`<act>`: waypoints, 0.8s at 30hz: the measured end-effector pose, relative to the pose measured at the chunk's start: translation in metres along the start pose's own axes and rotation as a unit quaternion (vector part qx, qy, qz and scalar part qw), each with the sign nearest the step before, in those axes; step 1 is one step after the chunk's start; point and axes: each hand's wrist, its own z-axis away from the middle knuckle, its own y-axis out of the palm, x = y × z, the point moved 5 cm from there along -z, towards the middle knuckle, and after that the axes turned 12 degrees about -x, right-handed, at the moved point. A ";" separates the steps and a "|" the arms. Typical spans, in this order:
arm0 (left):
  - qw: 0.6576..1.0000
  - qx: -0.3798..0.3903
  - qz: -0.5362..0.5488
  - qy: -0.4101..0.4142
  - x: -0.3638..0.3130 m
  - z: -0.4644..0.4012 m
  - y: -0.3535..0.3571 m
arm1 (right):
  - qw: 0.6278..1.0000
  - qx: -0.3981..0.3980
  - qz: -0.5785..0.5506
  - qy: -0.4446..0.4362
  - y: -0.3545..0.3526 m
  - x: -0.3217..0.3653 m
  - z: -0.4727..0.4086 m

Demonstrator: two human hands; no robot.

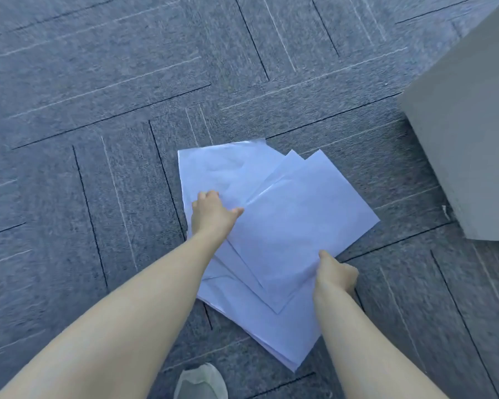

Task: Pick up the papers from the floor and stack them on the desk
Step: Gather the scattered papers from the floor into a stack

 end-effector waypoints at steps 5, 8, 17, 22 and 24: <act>0.999 0.029 -0.028 0.000 0.002 0.003 0.030 | 0.993 0.105 0.007 -0.055 0.039 0.016 0.006; 0.994 -0.077 -0.080 -0.016 0.019 0.002 0.006 | 0.972 0.157 0.087 -0.153 0.054 0.040 0.023; 0.975 -0.118 0.110 -0.150 0.056 -0.024 -0.021 | 0.958 0.166 0.085 -0.217 0.108 0.088 0.068; 0.987 -0.067 0.112 -0.094 0.065 -0.017 -0.024 | 0.891 0.239 0.176 -0.343 0.108 0.097 0.073; 0.985 -0.102 0.077 -0.112 0.080 -0.002 -0.032 | 0.824 0.238 0.262 -0.443 0.095 0.111 0.067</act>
